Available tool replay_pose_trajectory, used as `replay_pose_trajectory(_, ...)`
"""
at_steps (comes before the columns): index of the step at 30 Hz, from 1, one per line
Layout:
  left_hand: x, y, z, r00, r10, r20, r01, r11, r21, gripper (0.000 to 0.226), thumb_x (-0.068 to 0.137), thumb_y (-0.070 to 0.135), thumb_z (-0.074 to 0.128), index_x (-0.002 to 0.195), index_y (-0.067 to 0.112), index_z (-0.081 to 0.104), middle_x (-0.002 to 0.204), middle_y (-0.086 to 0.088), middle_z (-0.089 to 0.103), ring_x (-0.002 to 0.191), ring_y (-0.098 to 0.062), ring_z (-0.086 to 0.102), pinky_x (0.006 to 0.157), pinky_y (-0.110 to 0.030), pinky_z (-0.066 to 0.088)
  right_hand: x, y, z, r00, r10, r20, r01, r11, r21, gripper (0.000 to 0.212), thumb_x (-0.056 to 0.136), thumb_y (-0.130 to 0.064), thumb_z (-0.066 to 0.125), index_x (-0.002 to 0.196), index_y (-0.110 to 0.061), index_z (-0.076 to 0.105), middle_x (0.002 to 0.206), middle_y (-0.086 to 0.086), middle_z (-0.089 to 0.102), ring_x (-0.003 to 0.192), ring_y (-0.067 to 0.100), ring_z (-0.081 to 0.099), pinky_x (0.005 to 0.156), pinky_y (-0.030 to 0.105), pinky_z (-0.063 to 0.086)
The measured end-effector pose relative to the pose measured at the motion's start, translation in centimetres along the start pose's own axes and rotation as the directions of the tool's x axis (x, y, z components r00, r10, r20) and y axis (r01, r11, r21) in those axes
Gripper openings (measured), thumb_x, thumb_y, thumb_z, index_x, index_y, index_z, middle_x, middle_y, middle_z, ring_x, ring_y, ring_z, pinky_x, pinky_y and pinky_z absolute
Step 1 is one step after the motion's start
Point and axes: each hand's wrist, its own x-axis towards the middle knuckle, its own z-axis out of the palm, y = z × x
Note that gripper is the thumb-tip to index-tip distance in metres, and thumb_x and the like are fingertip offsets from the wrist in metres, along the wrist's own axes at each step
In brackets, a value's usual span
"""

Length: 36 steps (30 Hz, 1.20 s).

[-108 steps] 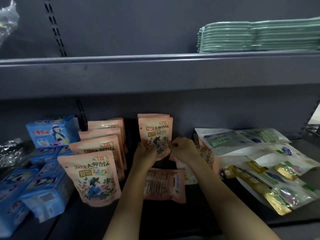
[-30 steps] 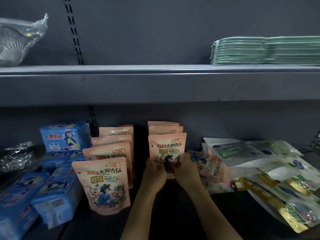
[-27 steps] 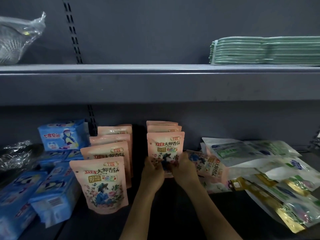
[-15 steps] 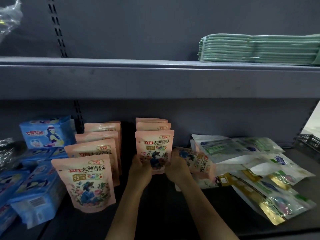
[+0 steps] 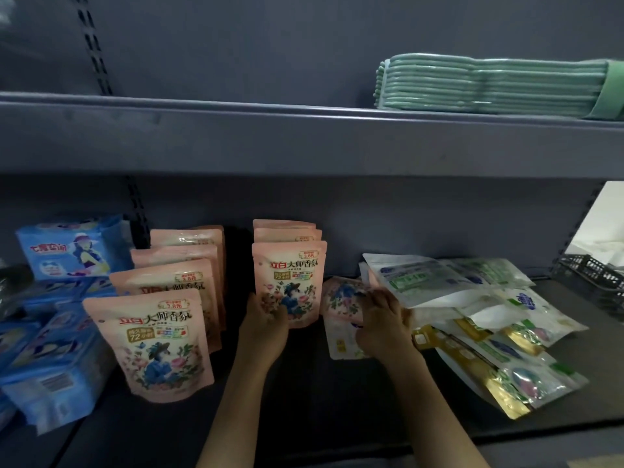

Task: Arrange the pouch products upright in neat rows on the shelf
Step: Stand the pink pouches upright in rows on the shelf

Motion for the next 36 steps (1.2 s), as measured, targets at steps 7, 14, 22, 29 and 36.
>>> replay_pose_trajectory(7,-0.9,-0.6,-0.2,0.998,-0.064,-0.022,0.064,0.997,-0.031,0.066,0.093,0.03,0.048,0.148,0.019,0.013,0.144,-0.005,0.041,0.13,-0.024,0.042,0.102,-0.036,0.035,-0.8,0.2,0.0,0.989,0.043,-0.14,-0.038,0.999,0.037,0.052,0.087,-0.016,0.055,0.137,-0.025,0.042,0.141,0.001,0.043,0.135,0.019,0.034,0.114,0.041,0.026)
replay_pose_trajectory(14,-0.8,-0.7,-0.8,1.0,-0.025,-0.014,0.024,0.995,-0.092,0.063,0.092,0.028,0.049,0.147,0.021,0.017,0.145,-0.004,0.04,0.132,-0.022,0.04,0.104,-0.035,0.036,-2.0,-0.2,-2.0,0.946,0.114,-0.303,-0.081,0.99,0.119,0.016,0.092,-0.021,0.052,0.105,-0.019,0.061,0.096,-0.001,0.065,0.096,0.015,0.062,0.099,0.036,0.044)
replay_pose_trajectory(22,0.4,-0.7,-0.5,0.999,-0.009,-0.047,0.011,0.999,0.038,0.058,0.085,0.031,0.061,0.136,0.018,0.036,0.134,-0.005,0.052,0.12,-0.023,0.051,0.09,-0.032,0.044,-3.5,-0.1,-4.3,0.909,0.141,-0.392,-0.112,0.989,0.095,0.023,0.095,-0.021,0.043,0.096,-0.018,0.065,0.092,0.003,0.069,0.088,0.021,0.066,0.081,0.032,0.048)
replay_pose_trajectory(29,1.3,-1.4,0.2,0.994,0.006,-0.113,0.009,0.991,0.131,0.047,0.073,0.033,0.073,0.11,0.017,0.048,0.116,-0.001,0.061,0.106,-0.022,0.059,0.078,-0.032,0.047,-4.4,0.4,-6.5,0.922,0.171,-0.347,-0.114,0.977,0.179,0.032,0.092,-0.016,0.04,0.113,-0.027,0.061,0.107,0.007,0.067,0.097,0.03,0.063,0.067,0.03,0.04)
replay_pose_trajectory(36,1.4,-1.7,0.8,0.989,0.049,-0.14,-0.031,0.991,0.131,0.051,0.074,0.033,0.073,0.114,0.015,0.046,0.118,-0.004,0.061,0.107,-0.025,0.06,0.081,-0.034,0.049,-3.9,2.3,-7.5,0.979,0.107,-0.174,-0.04,0.935,0.353,0.018,0.095,-0.014,0.044,0.109,-0.012,0.056,0.089,0.001,0.055,0.062,0.005,0.046,0.047,0.011,0.031)
